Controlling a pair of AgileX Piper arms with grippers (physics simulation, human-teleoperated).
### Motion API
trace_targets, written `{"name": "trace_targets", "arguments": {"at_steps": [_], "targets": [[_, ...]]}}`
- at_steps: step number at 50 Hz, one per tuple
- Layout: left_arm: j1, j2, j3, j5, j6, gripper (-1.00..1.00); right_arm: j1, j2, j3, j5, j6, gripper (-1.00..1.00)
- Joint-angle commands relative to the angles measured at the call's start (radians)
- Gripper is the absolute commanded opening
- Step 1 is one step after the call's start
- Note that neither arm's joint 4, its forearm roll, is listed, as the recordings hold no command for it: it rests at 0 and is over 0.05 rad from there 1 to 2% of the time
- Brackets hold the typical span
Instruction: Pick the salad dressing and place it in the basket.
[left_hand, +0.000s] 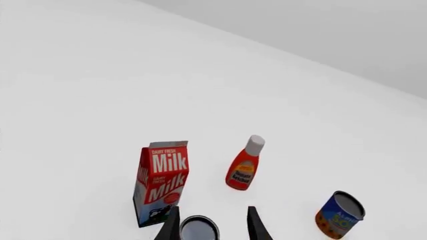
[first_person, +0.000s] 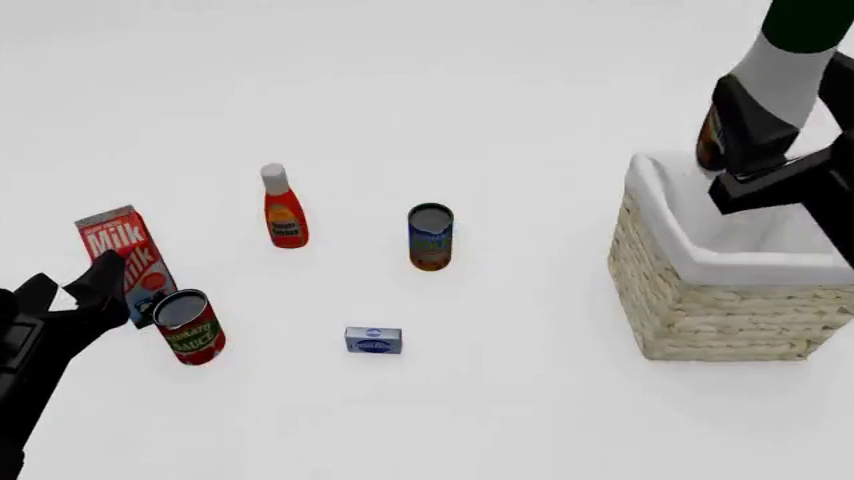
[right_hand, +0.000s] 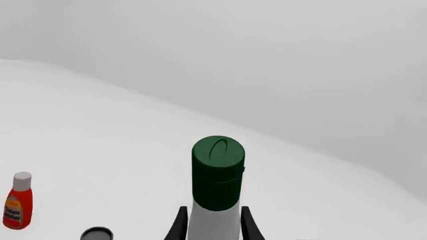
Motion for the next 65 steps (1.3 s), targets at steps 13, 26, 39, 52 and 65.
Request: {"name": "trace_targets", "arguments": {"at_steps": [13,26,39,52,65], "targets": [[0.005,0.029,-0.002,-0.017,-0.019,1.00,-0.245,0.133,-0.141,-0.040,0.070,-1.00],[0.004,0.027,0.005,-0.022,-0.017,1.00,-0.321,0.235,-0.180,-0.058,0.106,-1.00],[0.005,0.019,0.009,-0.019,-0.021,1.00,-0.390,0.359,-0.229,-0.059,0.171,-1.00],[0.008,0.024,0.014,-0.028,-0.023,1.00,-0.422,0.476,-0.273,-0.063,0.168,-1.00],[0.010,0.018,0.011,-0.022,-0.023,1.00,-0.431,0.536,-0.269,-0.079,0.162,-1.00]]}}
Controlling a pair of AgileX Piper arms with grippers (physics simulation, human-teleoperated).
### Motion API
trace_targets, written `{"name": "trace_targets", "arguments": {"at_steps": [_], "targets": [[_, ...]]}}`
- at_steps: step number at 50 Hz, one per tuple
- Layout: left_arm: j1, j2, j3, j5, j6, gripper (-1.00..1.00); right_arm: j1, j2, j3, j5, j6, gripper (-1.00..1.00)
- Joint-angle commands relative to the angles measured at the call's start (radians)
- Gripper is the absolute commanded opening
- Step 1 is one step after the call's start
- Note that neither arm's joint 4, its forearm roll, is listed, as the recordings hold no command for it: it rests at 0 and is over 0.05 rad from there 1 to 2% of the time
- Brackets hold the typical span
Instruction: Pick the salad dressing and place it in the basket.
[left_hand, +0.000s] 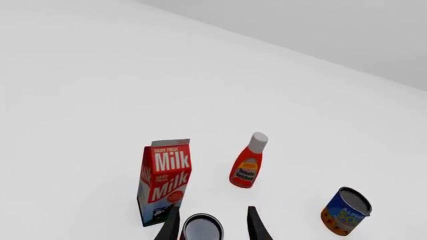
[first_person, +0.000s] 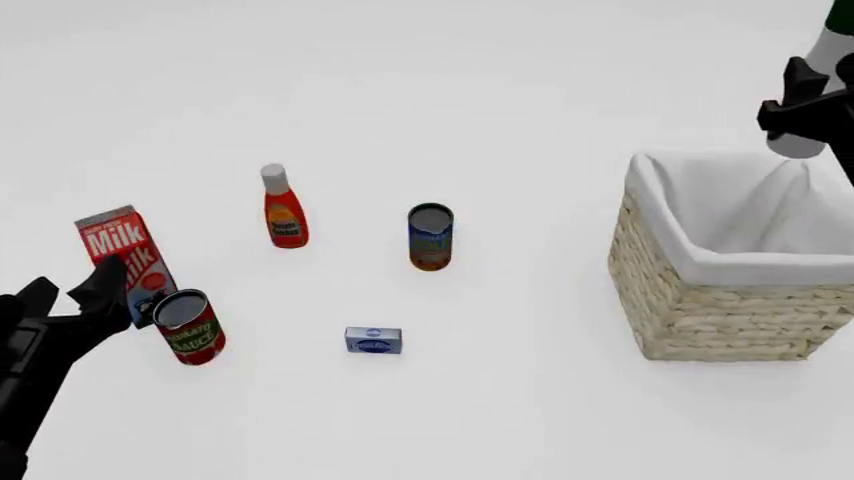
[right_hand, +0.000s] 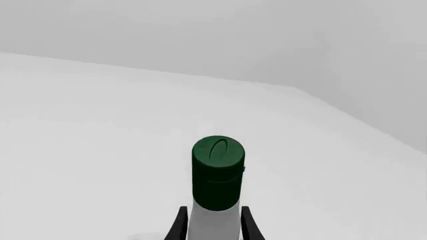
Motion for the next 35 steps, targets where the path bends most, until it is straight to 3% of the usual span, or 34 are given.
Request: {"name": "trace_targets", "arguments": {"at_steps": [1,18,35], "targets": [[0.007,0.007,-0.007,0.007,-0.052,1.00,-0.012,0.057,-0.008,-0.012,0.019,-1.00],[0.004,0.018,-0.009,-0.002,-0.050,1.00,-0.034,0.087,0.003,-0.016,0.003,-1.00],[0.002,0.036,-0.020,-0.009,-0.049,1.00,-0.028,0.024,0.067,0.029,-0.010,-1.00]]}}
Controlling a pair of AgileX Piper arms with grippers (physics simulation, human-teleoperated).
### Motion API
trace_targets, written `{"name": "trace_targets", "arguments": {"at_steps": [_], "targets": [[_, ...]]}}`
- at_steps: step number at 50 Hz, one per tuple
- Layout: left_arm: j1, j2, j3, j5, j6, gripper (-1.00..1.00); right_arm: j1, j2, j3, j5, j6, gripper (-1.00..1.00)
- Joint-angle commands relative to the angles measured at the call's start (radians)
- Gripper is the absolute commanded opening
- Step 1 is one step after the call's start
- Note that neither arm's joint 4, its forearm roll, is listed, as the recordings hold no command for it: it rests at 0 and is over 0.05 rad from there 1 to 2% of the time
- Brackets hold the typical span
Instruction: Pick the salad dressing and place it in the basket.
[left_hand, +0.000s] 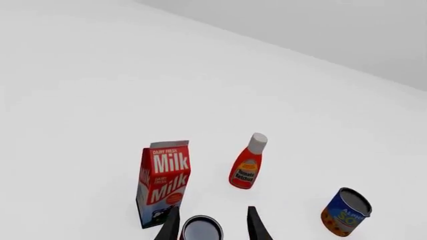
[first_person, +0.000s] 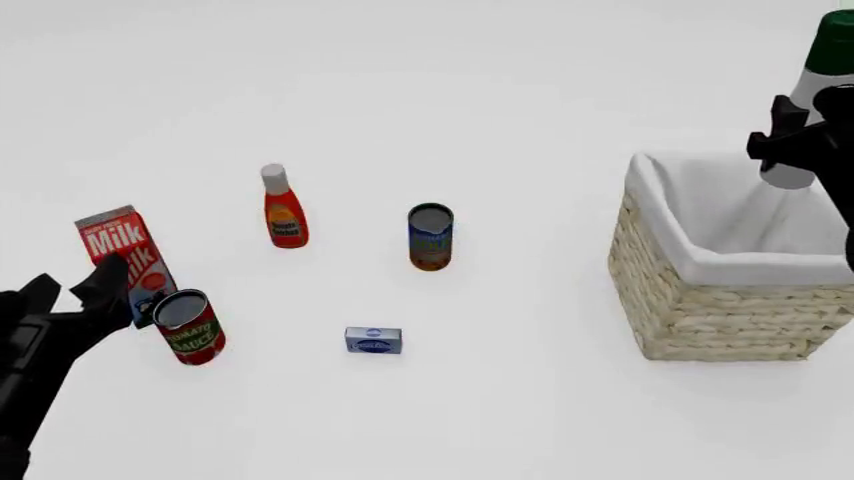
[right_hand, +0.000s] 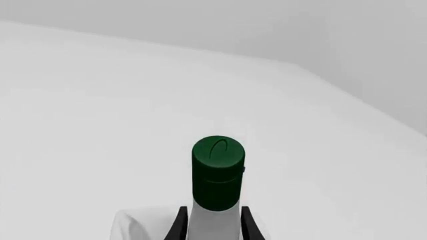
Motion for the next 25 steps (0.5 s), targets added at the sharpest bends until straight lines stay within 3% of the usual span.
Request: {"name": "trace_targets", "arguments": {"at_steps": [1,25], "targets": [[0.005,0.017,-0.012,0.002,-0.051,1.00,-0.001,-0.034,0.029,0.029,0.013,-1.00],[0.003,0.004,-0.014,0.018,-0.051,1.00,0.008,-0.060,0.065,0.073,0.018,-1.00]]}}
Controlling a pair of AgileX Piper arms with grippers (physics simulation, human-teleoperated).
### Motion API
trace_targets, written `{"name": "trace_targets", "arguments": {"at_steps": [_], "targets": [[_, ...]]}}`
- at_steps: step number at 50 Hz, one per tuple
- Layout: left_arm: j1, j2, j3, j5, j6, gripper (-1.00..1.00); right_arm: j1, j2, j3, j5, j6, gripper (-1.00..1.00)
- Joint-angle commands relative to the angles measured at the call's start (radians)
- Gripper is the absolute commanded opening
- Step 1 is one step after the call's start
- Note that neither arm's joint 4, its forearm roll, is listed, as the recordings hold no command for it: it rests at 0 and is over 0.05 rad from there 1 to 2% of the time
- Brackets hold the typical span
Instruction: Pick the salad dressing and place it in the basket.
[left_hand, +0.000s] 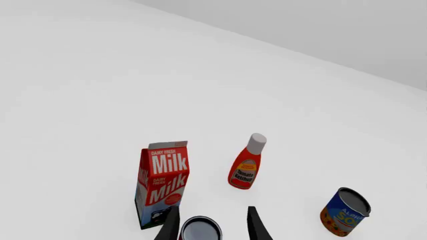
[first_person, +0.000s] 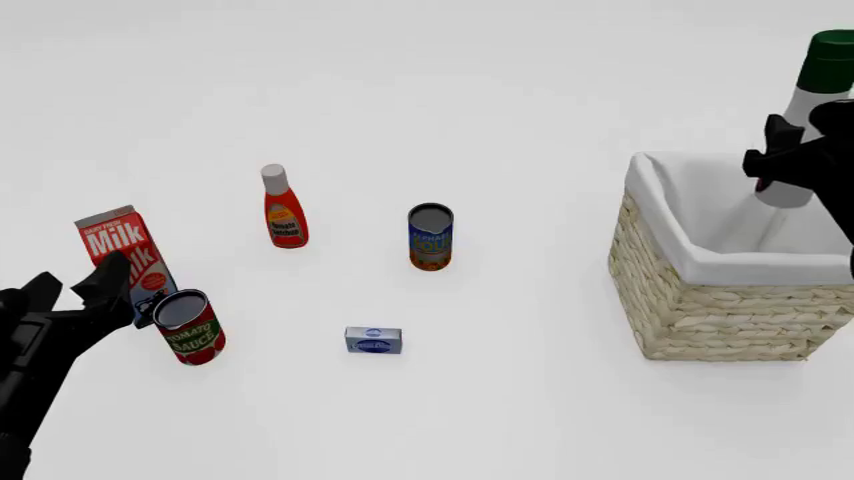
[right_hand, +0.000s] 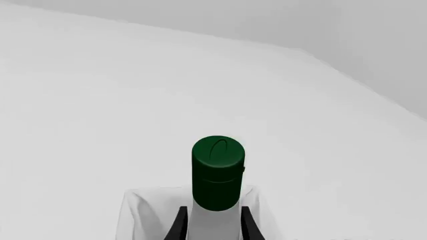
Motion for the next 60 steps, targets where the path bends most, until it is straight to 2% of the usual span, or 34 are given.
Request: {"name": "trace_targets", "arguments": {"at_steps": [1,25,60], "targets": [[0.005,-0.001,-0.008,0.016,-0.052,1.00,-0.001,0.000,0.013,0.007,0.022,-1.00],[0.007,0.030,0.000,-0.018,-0.052,1.00,-0.018,0.035,0.050,-0.013,0.056,-1.00],[0.008,0.029,0.006,-0.019,-0.054,1.00,-0.021,0.062,0.064,-0.013,0.067,-1.00]]}}
